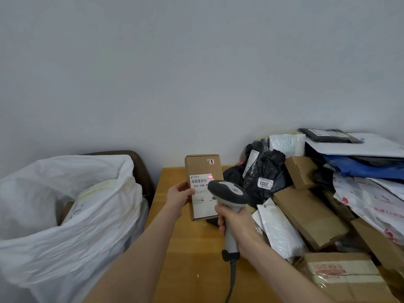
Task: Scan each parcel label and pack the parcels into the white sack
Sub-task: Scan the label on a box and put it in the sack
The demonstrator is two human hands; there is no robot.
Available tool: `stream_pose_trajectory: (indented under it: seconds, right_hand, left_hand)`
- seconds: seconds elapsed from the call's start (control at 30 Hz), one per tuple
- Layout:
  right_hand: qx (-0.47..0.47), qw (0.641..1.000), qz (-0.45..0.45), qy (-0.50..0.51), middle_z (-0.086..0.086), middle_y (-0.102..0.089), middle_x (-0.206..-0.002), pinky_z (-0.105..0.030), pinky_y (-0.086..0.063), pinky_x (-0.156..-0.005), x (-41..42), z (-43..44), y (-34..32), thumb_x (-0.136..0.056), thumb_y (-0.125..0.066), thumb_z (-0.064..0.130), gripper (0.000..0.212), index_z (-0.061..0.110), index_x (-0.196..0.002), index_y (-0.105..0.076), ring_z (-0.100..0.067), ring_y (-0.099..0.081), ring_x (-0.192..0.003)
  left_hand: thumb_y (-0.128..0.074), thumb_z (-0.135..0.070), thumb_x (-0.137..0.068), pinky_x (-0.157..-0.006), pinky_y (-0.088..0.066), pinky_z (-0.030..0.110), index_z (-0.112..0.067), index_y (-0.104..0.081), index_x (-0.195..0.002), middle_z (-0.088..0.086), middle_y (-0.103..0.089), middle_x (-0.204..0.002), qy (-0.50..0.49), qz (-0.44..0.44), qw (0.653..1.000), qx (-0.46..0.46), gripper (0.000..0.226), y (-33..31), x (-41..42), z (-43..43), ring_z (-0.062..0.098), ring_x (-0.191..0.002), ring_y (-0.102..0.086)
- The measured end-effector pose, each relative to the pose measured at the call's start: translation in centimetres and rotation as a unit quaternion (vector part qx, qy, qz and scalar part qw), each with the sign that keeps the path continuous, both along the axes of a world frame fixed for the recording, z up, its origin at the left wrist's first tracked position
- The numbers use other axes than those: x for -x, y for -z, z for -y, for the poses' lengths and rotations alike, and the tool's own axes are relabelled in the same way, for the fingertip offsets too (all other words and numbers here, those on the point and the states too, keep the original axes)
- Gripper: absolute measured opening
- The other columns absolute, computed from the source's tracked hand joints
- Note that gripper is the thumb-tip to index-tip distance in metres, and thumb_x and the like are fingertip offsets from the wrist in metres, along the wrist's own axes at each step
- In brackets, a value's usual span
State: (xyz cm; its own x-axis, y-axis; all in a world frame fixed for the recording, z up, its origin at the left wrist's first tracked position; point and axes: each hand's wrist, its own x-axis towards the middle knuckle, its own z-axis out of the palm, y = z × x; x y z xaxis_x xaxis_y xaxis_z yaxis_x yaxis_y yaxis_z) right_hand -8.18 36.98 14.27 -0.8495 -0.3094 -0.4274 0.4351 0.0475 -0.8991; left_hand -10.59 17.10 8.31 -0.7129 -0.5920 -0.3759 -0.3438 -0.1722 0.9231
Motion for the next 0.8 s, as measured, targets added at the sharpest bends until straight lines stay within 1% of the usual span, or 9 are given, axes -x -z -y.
stream_pose_trajectory:
  seconds: [0.1, 0.17, 0.27, 0.3, 0.4, 0.5, 0.6, 0.7, 0.8]
  right_hand:
    - [0.030, 0.999, 0.017, 0.005, -0.008, -0.065, -0.064, -0.029, -0.052, -0.056, 1.5, 0.1, 0.5, -0.081, -0.072, 0.012, 0.012, 0.003, -0.084, -0.065, -0.017, -0.060, -0.057]
    - [0.034, 0.999, 0.018, 0.016, -0.008, -0.068, -0.079, -0.028, -0.056, -0.061, 2.9, 0.9, 0.8, -0.081, -0.074, 0.011, 0.013, 0.009, -0.089, -0.064, -0.019, -0.064, -0.074]
    - [0.005, 1.000, 0.010, 0.015, -0.009, -0.066, -0.102, -0.038, -0.052, -0.081, 4.9, 3.0, 1.0, -0.080, -0.076, 0.014, 0.024, 0.011, -0.100, -0.062, -0.027, -0.060, -0.097]
    - [0.003, 1.000, 0.011, 0.005, -0.008, -0.065, -0.103, -0.038, -0.050, -0.081, 5.3, 4.0, 0.9, -0.080, -0.077, 0.015, 0.030, 0.011, -0.106, -0.062, -0.026, -0.058, -0.098]
    - [0.028, 0.998, 0.021, -0.043, -0.009, -0.063, -0.097, -0.034, -0.050, -0.066, 5.4, 7.8, -0.1, -0.080, -0.077, 0.018, 0.036, 0.009, -0.110, -0.060, -0.024, -0.058, -0.087]
    - [0.065, 0.993, 0.030, -0.096, -0.011, -0.067, -0.103, -0.045, -0.057, -0.083, 4.6, 12.6, -1.7, -0.080, -0.076, 0.018, 0.034, 0.012, -0.109, -0.059, -0.028, -0.063, -0.096]
    - [0.094, 0.985, 0.029, -0.139, -0.009, -0.069, -0.100, -0.041, -0.059, -0.077, 3.5, 18.3, -3.7, -0.080, -0.076, 0.016, 0.027, 0.015, -0.102, -0.061, -0.025, -0.065, -0.094]
    - [0.081, 0.976, 0.023, -0.201, -0.011, -0.069, -0.100, -0.038, -0.058, -0.068, 2.1, 25.1, -5.4, -0.082, -0.075, 0.016, 0.022, 0.014, -0.099, -0.062, -0.027, -0.066, -0.092]
    - [0.038, 0.971, 0.024, -0.237, -0.012, -0.065, -0.099, -0.036, -0.058, -0.062, 0.8, 32.4, -5.9, -0.084, -0.074, 0.019, 0.021, 0.013, -0.098, -0.059, -0.029, -0.066, -0.085]
  left_hand:
    - [-0.066, -0.006, -0.086, -0.090, -0.054, 0.040, -0.008, -0.052, -0.130, 0.004, -0.067, -0.107, -0.014, -0.001, 1.000, -0.003, 0.046, -0.5, -0.5, 0.3, 0.021, -0.099, -0.065]
    - [-0.066, -0.006, -0.087, -0.082, -0.057, 0.036, -0.007, -0.052, -0.128, 0.001, -0.067, -0.101, -0.030, -0.009, 0.999, -0.012, 0.044, -1.2, -1.2, 1.1, 0.019, -0.095, -0.066]
    - [-0.065, -0.007, -0.088, -0.074, -0.056, 0.032, -0.008, -0.052, -0.127, 0.003, -0.068, -0.098, -0.059, -0.035, 0.997, -0.028, 0.041, -2.6, -2.3, 3.0, 0.019, -0.092, -0.067]
    - [-0.064, -0.007, -0.088, -0.073, -0.056, 0.032, -0.008, -0.053, -0.125, 0.004, -0.070, -0.096, -0.072, -0.043, 0.996, -0.034, 0.038, -3.3, -2.8, 3.7, 0.020, -0.090, -0.068]
    - [-0.063, -0.007, -0.089, -0.064, -0.058, 0.030, -0.007, -0.058, -0.118, 0.004, -0.073, -0.084, -0.106, -0.064, 0.991, -0.052, 0.029, -5.8, -4.6, 6.7, 0.018, -0.077, -0.070]
    - [-0.065, -0.010, -0.088, -0.069, -0.058, 0.033, -0.014, -0.059, -0.118, 0.005, -0.073, -0.093, -0.091, -0.048, 0.994, -0.048, 0.030, -8.4, -7.6, 11.1, 0.020, -0.084, -0.069]
    - [-0.066, -0.017, -0.088, -0.070, -0.058, 0.033, -0.027, -0.063, -0.110, 0.003, -0.074, -0.094, -0.059, -0.004, 0.997, -0.040, 0.025, -10.6, -11.1, 16.5, 0.019, -0.083, -0.070]
    - [-0.062, -0.014, -0.090, -0.070, -0.060, 0.032, -0.018, -0.065, -0.113, 0.008, -0.072, -0.095, -0.105, 0.004, 0.994, -0.009, 0.024, -11.7, -13.8, 23.0, 0.022, -0.081, -0.069]
    - [-0.060, -0.010, -0.091, -0.054, -0.058, 0.029, -0.011, -0.064, -0.110, 0.010, -0.072, -0.093, -0.147, 0.032, 0.989, 0.004, 0.020, -11.0, -16.5, 30.2, 0.021, -0.077, -0.069]
